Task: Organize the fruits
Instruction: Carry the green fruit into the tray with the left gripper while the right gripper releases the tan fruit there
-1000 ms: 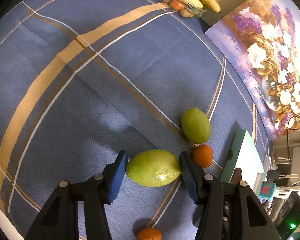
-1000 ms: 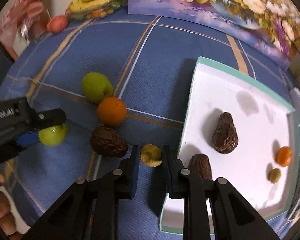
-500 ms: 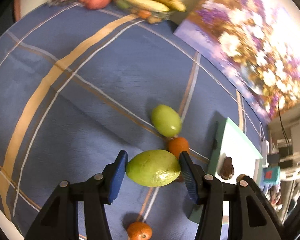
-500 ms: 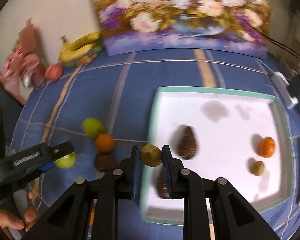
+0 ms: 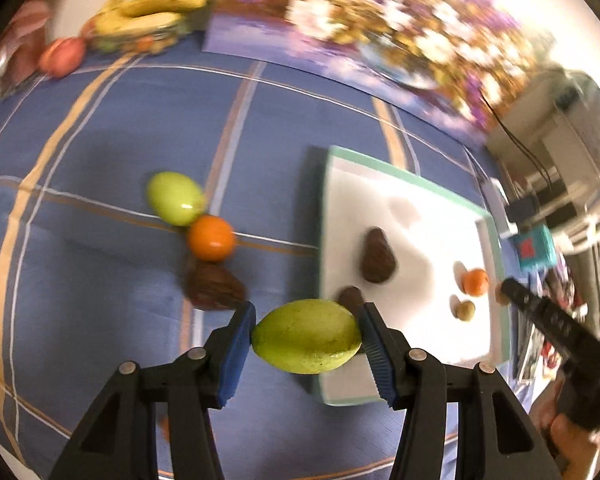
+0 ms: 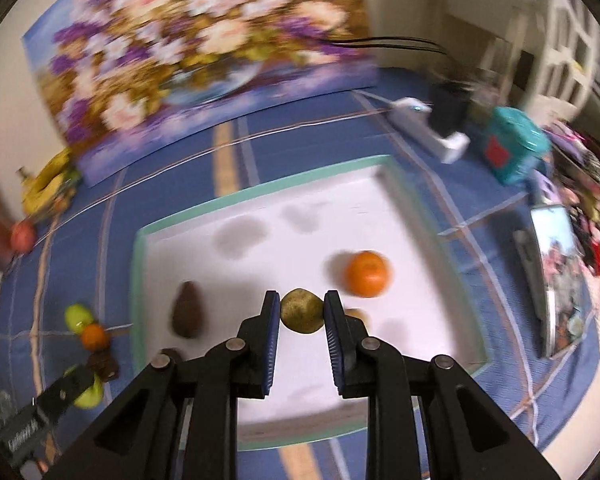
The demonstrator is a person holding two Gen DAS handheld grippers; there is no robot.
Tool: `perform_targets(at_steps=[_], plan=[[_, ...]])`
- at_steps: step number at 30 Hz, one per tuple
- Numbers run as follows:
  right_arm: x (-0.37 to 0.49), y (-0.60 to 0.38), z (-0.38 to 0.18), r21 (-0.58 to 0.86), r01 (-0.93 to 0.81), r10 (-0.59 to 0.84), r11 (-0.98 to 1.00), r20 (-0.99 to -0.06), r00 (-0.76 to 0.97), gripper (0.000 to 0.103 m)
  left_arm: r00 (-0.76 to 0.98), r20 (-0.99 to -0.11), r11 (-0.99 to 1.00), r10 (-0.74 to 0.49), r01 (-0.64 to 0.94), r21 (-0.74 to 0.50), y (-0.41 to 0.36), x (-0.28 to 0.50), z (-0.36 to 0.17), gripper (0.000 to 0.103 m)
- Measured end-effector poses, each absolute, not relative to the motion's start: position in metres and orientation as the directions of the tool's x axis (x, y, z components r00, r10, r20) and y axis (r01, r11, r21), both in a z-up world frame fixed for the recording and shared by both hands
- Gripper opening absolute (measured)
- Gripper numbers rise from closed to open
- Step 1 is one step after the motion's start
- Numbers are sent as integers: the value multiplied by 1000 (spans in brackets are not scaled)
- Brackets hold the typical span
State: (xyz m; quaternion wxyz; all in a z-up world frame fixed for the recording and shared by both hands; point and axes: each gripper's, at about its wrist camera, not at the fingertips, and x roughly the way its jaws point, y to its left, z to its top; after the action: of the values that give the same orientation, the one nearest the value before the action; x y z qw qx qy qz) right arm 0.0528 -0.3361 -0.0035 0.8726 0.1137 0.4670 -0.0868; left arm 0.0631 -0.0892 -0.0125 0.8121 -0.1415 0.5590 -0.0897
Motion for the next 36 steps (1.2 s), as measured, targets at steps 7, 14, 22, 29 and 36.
perform_targets(at_steps=[7, 14, 22, 29, 36], plan=[[37, -380, 1, 144, 378, -110, 915, -811, 574, 23, 353, -884, 952, -307, 130, -279, -142, 56, -11, 56], [34, -393, -1, 168, 409, -109, 897, -813, 572, 23, 304, -912, 955, -276, 195, -224, -174, 58, -25, 56], [40, -396, -13, 174, 413, -95, 894, -828, 553, 23, 284, -929, 959, -237, 223, -177, -203, 67, -37, 56], [51, -397, -37, 189, 406, -48, 894, -860, 508, 23, 299, -930, 959, -212, 249, -138, -217, 65, -43, 56], [55, -401, -55, 173, 420, -43, 891, -889, 457, 23, 239, -947, 961, -215, 224, -162, -216, 66, -62, 57]])
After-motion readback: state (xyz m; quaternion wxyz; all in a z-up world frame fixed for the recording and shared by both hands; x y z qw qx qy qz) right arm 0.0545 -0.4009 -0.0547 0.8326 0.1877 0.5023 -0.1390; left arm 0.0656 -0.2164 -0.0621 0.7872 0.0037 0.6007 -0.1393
